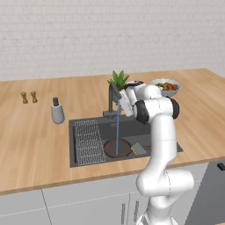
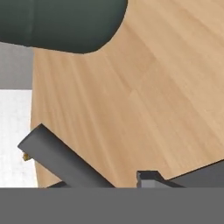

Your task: Pick the pan and sponge and place them into the sink. Then turn on the water.

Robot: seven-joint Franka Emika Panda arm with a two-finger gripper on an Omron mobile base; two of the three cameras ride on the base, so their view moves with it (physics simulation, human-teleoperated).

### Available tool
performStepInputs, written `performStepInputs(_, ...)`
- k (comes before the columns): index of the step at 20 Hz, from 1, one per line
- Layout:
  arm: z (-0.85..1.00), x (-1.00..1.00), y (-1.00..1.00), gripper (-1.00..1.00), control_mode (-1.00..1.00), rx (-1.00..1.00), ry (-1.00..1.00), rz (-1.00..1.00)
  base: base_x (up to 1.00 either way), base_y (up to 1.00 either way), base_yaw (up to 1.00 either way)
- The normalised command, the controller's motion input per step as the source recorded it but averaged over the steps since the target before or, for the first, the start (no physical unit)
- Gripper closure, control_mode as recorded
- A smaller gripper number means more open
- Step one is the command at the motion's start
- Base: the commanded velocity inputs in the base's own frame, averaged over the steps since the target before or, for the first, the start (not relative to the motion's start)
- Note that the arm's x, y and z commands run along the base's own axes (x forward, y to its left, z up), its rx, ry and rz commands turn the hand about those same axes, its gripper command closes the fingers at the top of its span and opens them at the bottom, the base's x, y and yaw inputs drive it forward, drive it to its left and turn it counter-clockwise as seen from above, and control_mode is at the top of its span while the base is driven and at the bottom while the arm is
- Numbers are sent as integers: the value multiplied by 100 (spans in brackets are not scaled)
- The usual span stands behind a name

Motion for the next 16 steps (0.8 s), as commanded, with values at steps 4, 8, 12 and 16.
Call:
performStepInputs(4, -100, 0, -87, 100, -100, 18, 32, -12, 0, 0, 0)
performStepInputs(8, -100, 0, -97, 100, -100, 31, 38, -11, 0, 0, 0)
performStepInputs(12, -79, 0, -67, 100, -100, 13, 12, -2, 0, 0, 0)
performStepInputs(16, -3, 0, -15, 100, -100, 1, 0, 0, 0, 0, 0)
